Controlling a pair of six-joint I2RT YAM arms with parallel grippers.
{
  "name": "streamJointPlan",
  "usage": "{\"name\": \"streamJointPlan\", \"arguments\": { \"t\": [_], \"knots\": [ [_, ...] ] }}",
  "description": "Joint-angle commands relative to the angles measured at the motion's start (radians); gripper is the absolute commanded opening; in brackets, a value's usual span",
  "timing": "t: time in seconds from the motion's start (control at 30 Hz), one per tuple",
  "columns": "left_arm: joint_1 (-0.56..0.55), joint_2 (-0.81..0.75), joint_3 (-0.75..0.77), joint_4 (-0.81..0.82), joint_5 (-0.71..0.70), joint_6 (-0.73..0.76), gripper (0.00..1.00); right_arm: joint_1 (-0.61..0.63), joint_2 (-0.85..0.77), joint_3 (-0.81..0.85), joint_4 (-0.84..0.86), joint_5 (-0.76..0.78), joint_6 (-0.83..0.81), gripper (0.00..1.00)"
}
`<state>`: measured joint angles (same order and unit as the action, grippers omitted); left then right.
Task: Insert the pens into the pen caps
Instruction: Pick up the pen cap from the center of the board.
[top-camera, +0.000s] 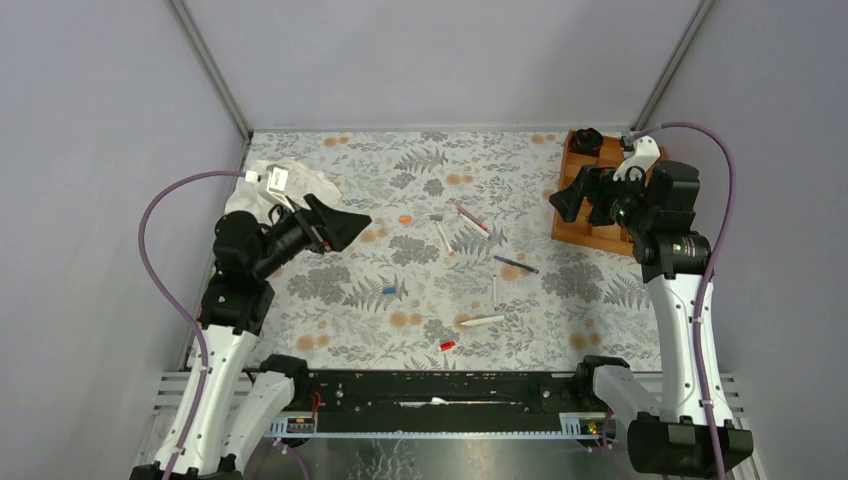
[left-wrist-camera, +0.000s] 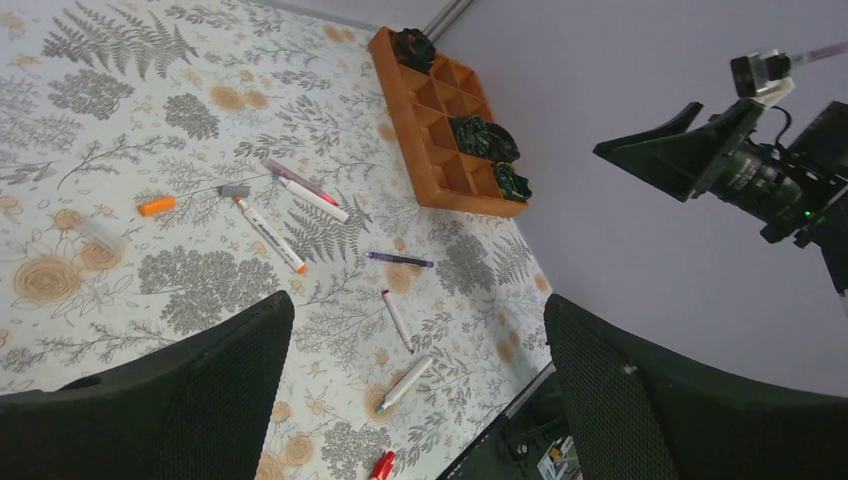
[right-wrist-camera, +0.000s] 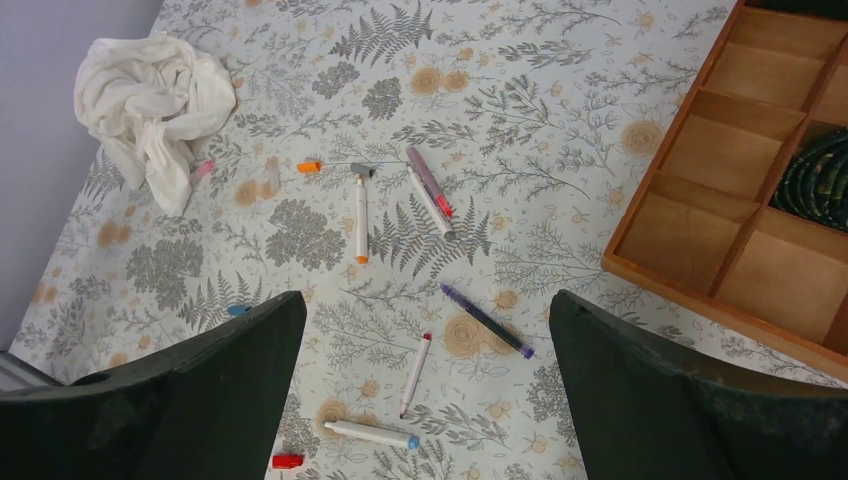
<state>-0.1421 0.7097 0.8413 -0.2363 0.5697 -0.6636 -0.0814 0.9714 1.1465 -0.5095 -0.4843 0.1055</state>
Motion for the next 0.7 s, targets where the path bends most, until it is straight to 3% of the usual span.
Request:
{"name": "streamJointPlan", "arguments": {
  "t": [0.0,0.23,0.37,0.47,0.67],
  "knots": [
    [0.009,-0.033,-0.056,0.158,0.06,-0.02,0.99,-0.002,0.016,-0.005,0.033,-0.04,0.015,1.0],
    [0.009,-0.033,-0.133,0.271,0.097,-0.051,0.99,-0.001,0.048,-0.029,0.029,-0.213,-0.092,1.0],
    [0.009,-0.014,-0.137,0.272,0.118,-0.032,0.99,0.0,0.065,-0.053,-0.024,-0.526,-0.33,1.0],
    [0.009,-0.012,-0.15,0.269,0.131,-0.004,0.99,0.0,0.09,-0.049,-0.209,-0.758,-0.681,1.0],
    [0.009,-0.042,-0.222,0.276,0.133,0.021,0.99,0.0,0.126,-0.107,-0.26,-0.871,-0.815,1.0]
  ]
}}
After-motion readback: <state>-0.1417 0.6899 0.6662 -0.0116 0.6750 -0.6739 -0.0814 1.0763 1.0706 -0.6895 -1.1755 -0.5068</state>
